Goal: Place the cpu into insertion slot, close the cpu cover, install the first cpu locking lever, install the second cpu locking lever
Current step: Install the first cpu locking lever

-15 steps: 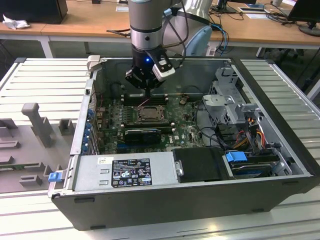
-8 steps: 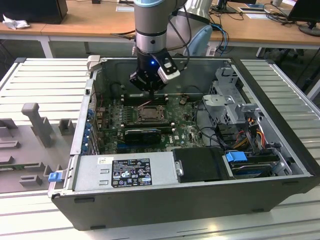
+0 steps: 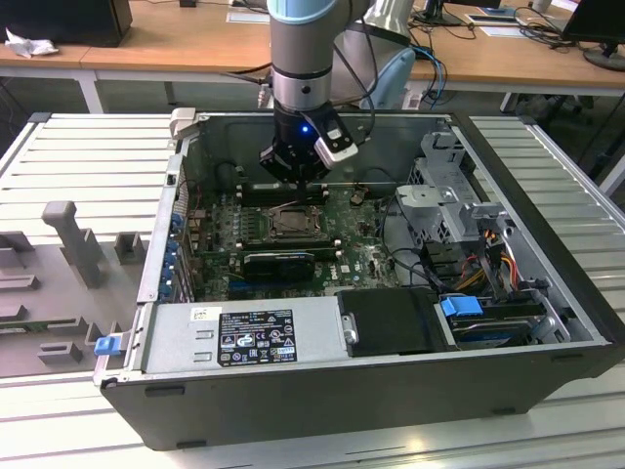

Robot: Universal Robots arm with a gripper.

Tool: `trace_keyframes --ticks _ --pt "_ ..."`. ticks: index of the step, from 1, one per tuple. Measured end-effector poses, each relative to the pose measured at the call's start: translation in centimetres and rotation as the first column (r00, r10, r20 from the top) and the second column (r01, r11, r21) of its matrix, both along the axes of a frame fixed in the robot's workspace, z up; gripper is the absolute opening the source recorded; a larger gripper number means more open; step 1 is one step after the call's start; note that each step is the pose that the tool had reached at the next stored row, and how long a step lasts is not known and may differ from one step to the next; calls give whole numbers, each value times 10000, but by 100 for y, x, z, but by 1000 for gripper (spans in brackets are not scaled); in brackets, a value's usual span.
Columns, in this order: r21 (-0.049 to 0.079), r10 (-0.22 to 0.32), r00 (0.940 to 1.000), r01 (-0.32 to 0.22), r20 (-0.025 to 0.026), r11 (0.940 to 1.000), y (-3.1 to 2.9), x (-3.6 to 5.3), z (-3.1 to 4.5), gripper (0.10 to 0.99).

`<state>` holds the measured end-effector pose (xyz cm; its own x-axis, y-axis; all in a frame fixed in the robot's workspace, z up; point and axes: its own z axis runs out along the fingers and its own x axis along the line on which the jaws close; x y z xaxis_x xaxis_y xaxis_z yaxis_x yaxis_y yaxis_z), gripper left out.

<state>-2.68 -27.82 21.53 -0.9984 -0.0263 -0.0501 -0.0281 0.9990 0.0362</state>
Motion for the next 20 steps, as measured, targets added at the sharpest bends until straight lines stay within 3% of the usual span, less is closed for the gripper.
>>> trace_keyframes --ticks 8,20 --pt "5 159 9999 -159 2 9999 41 12 -78 106" --pt "-23 187 9998 -187 0 9998 15 5 -94 106"
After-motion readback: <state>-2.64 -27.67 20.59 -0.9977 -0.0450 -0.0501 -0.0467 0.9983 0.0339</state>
